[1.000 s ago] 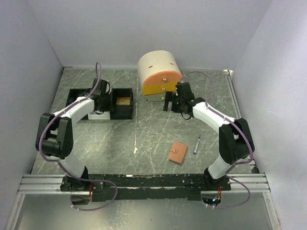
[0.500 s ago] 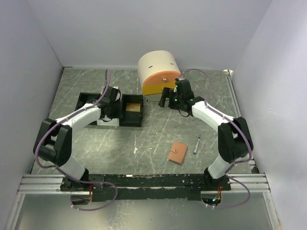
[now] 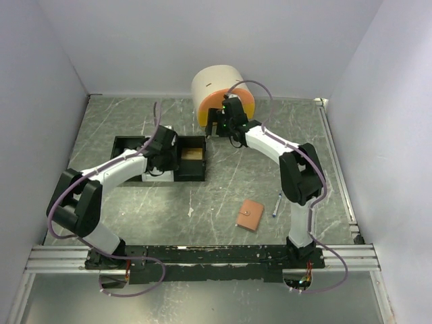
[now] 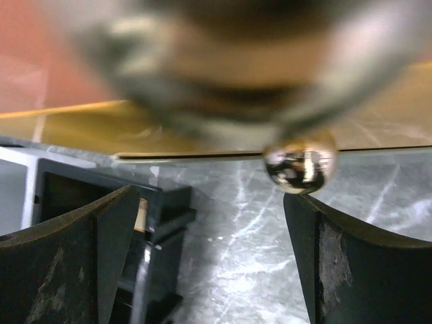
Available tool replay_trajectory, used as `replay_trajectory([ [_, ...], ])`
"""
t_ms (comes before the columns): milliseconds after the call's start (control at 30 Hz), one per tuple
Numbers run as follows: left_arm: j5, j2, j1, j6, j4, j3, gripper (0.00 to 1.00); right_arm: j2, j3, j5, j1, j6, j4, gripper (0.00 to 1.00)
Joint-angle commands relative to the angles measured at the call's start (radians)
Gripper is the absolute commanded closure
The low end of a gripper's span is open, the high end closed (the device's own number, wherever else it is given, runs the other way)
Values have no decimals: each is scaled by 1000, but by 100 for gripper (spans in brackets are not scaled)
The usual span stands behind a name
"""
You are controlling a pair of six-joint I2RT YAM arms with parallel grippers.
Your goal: Take the credit cards out of the card holder
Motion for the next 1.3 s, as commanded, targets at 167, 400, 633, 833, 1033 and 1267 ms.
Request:
replay_trajectory([
  [167, 63, 50, -72, -91, 5, -18, 76, 40, 35, -26, 47, -37, 21, 11],
  [400, 53, 58, -98, -104, 11, -18, 76, 133, 111, -13, 51, -64, -27, 12],
  [633, 62, 92, -135, -124, 31, -4, 75, 202, 214, -12, 51, -77, -82, 11],
  [833, 76, 130, -170, -160, 62, 32, 72, 38, 99, -37, 51, -77, -59, 8],
  [1033, 71, 197, -197, -192, 67, 102, 72, -181, -30, 111, 15, -55, -110, 4],
  [1267, 84, 268, -227, -198, 76, 188, 69, -422, -278, 186, -134, 9, -143, 1],
])
